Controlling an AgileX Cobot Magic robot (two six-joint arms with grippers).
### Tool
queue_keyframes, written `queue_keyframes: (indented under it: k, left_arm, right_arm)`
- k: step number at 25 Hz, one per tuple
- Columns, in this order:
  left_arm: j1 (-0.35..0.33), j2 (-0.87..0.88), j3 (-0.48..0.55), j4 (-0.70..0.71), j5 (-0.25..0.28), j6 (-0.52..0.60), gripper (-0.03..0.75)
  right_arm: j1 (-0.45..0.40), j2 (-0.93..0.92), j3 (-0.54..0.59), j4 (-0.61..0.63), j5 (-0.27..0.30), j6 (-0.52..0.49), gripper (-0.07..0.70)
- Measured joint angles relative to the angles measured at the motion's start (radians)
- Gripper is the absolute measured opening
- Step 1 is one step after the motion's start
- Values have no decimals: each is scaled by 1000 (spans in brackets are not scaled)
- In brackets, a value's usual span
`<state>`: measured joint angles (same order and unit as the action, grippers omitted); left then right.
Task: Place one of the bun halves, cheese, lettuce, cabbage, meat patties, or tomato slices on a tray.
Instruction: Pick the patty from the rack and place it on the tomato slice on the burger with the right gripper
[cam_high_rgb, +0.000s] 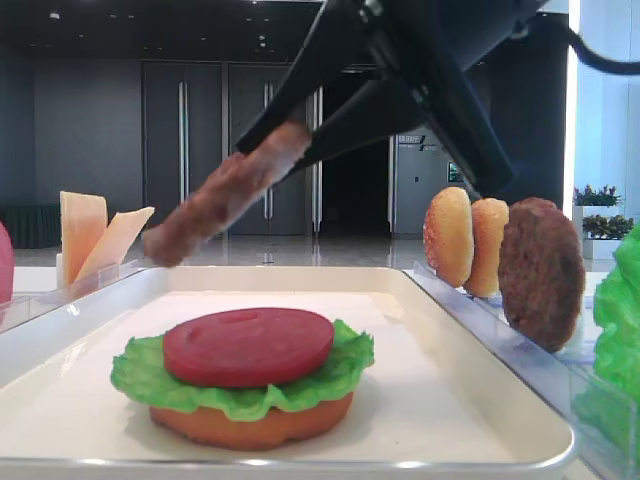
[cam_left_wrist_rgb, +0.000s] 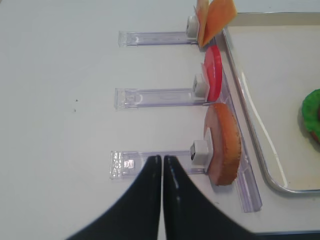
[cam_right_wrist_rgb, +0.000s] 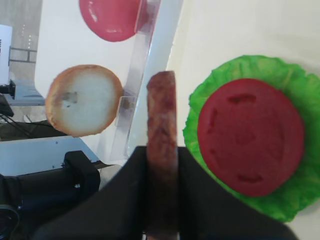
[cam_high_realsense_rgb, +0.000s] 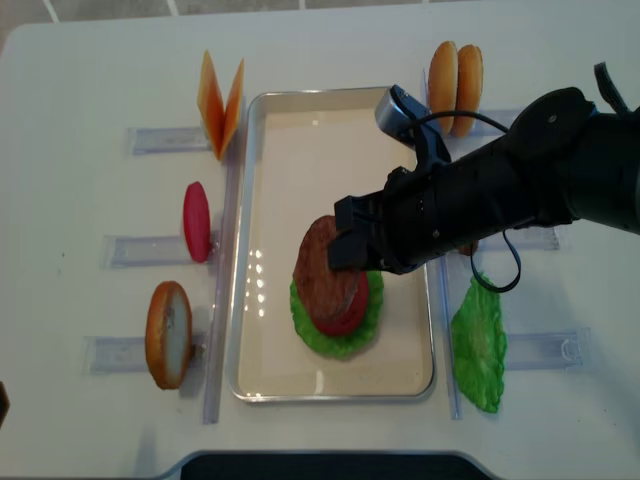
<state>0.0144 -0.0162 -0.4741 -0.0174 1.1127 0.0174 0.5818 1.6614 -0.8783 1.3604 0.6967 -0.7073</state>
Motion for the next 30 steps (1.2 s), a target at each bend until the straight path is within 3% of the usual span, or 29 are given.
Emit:
queue_keyframes:
  k: [30]
  left_arm:
    - [0, 0, 0, 0, 0, 0, -1]
  right_arm:
    - [-26, 109, 0, 48, 31, -50, 137]
